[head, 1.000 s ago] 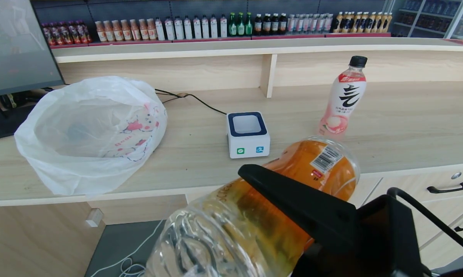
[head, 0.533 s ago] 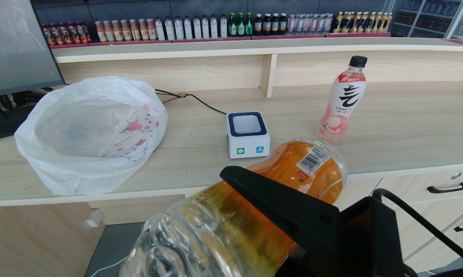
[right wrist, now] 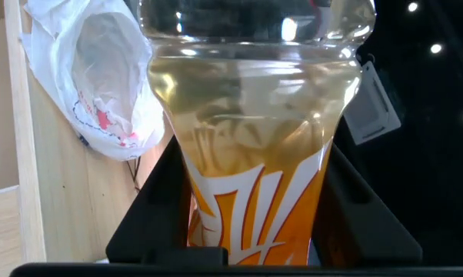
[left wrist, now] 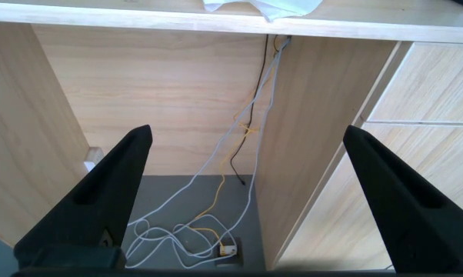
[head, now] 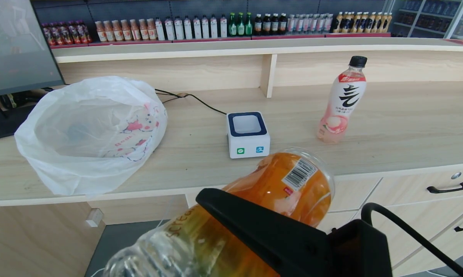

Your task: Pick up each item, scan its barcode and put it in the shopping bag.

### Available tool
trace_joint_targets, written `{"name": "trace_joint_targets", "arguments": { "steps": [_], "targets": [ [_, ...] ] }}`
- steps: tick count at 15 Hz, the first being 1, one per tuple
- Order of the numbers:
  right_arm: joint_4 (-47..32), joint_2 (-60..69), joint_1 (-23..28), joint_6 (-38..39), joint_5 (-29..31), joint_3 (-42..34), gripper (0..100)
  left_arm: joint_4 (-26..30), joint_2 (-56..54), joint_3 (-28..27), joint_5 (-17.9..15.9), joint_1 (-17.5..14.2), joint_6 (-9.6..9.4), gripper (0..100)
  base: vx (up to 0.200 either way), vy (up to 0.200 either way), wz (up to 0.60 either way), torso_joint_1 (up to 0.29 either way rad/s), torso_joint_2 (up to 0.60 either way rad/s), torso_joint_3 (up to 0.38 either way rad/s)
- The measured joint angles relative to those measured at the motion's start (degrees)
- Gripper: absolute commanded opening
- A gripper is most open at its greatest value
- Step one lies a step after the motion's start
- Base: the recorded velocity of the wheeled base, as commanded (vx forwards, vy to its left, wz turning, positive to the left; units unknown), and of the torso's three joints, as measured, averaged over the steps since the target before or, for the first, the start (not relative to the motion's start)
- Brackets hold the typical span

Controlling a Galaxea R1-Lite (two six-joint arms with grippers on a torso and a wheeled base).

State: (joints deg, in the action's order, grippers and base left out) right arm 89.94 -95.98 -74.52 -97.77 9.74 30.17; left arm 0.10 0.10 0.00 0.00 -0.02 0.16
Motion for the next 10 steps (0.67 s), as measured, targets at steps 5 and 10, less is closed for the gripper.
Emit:
{"name": "trace_joint_targets", "arguments": {
  "steps": [5,10],
  "targets": [
    [-0.02,-0.13,-0.45,0.02,0.02,-0.22,0,0.0,0.0,0.0,0.0,0.0,0.0,100,0.0,0.0,0.0,0.0,0.0,0.0],
    [-0.02,-0.13,-0.1,6.13,0.02,-0.33,0,0.0,0.0,0.0,0.0,-0.02,0.0,100,0.0,0.0,0.0,0.0,0.0,0.0]
  ]
}}
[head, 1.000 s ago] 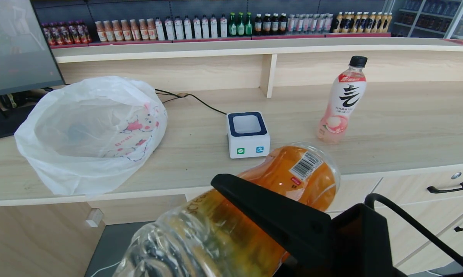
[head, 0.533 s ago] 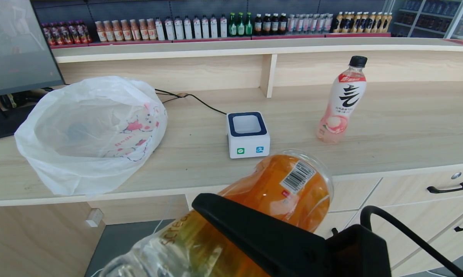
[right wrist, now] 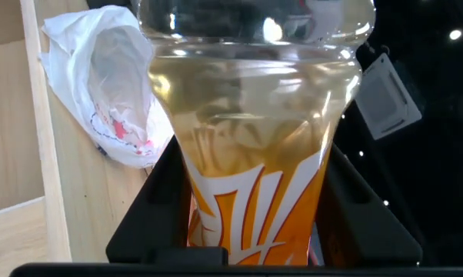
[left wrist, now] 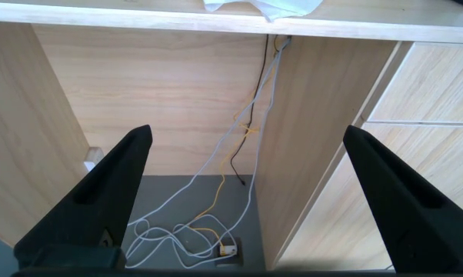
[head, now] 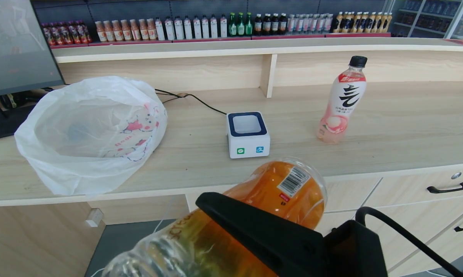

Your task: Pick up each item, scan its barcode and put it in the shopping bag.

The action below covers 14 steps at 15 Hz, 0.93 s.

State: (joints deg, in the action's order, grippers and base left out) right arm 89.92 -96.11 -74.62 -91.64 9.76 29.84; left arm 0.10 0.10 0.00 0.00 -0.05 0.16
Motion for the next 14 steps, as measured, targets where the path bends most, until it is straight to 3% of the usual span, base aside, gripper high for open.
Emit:
{"name": "trace_joint_targets", "arguments": {
  "steps": [5,8,14],
  "targets": [
    [0.02,-0.26,2.74,13.63,-0.09,0.37,0,-0.02,0.0,0.0,0.0,0.0,0.0,100,0.0,0.0,0.0,0.0,0.0,0.0],
    [-0.01,-0.68,5.61,15.23,-0.05,1.33,0,0.0,0.0,0.0,0.0,0.0,0.0,100,0.0,0.0,0.0,0.0,0.0,0.0],
    [0.05,-3.43,11.81,32.9,1.62,6.86,0,0.0,0.0,0.0,0.0,0.02,0.0,100,0.0,0.0,0.0,0.0,0.0,0.0]
  ]
}}
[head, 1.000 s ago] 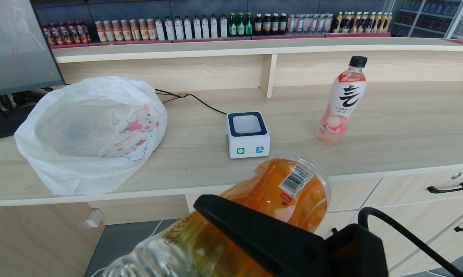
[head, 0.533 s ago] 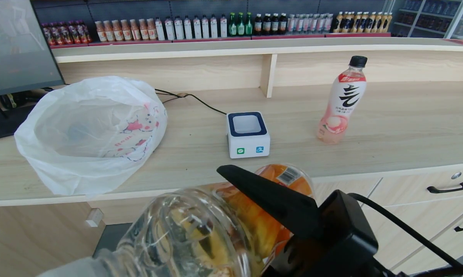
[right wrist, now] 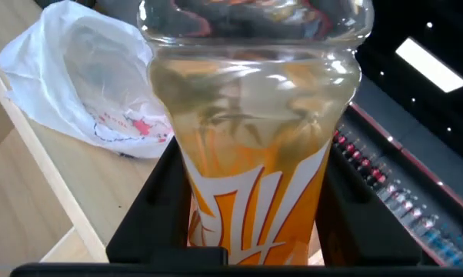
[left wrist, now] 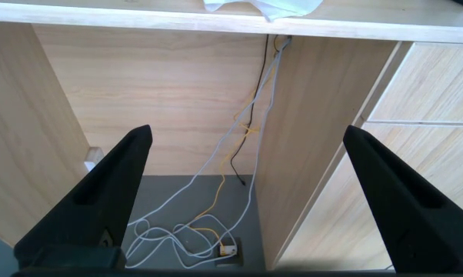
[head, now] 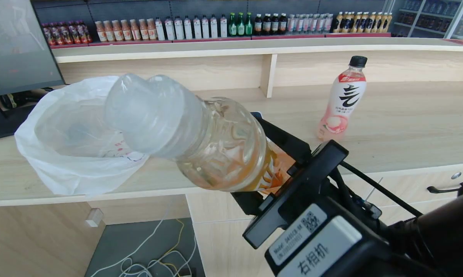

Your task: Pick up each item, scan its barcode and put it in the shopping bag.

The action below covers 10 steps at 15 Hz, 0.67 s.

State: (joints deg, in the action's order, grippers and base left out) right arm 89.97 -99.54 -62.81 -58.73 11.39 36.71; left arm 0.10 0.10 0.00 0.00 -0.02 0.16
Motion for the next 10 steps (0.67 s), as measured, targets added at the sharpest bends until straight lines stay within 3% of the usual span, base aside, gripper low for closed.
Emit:
{"name": "trace_joint_targets", "arguments": {
  "steps": [3,10],
  "targets": [
    [-0.05,-0.6,1.37,8.79,7.36,0.52,0,0.0,0.0,0.0,0.0,-0.02,0.0,100,0.0,0.0,0.0,0.0,0.0,0.0],
    [-0.11,-3.0,1.76,21.57,7.13,0.09,0,0.0,0.0,0.0,0.0,-0.02,-0.02,100,0.0,0.0,0.0,0.0,0.0,0.0]
  ]
}}
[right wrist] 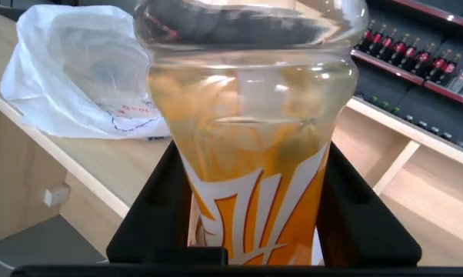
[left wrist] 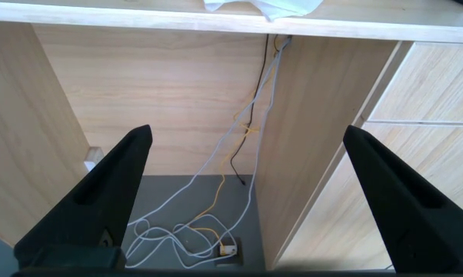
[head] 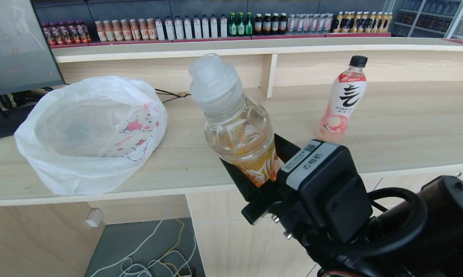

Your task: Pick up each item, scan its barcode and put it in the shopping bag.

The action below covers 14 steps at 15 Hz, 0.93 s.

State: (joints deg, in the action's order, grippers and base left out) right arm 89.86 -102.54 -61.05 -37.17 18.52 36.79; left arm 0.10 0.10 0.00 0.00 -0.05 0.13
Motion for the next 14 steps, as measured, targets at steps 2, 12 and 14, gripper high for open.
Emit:
{"name": "trace_joint_targets", "arguments": {
  "steps": [2,12,14],
  "targets": [
    [-0.49,0.35,0.94,0.83,-0.13,1.16,0,0.0,0.0,0.0,0.0,0.02,0.02,100,0.0,0.0,0.0,0.0,0.0,0.0],
    [-13.14,-0.28,8.74,5.4,-2.16,14.56,0,-0.02,0.0,0.0,0.0,-0.02,0.02,100,0.0,0.0,0.0,0.0,0.0,0.0],
    [-14.64,-0.24,9.44,9.06,-2.05,15.25,0,0.0,0.0,0.0,0.0,0.02,0.02,100,0.0,0.0,0.0,0.0,0.0,0.0]
  ]
}}
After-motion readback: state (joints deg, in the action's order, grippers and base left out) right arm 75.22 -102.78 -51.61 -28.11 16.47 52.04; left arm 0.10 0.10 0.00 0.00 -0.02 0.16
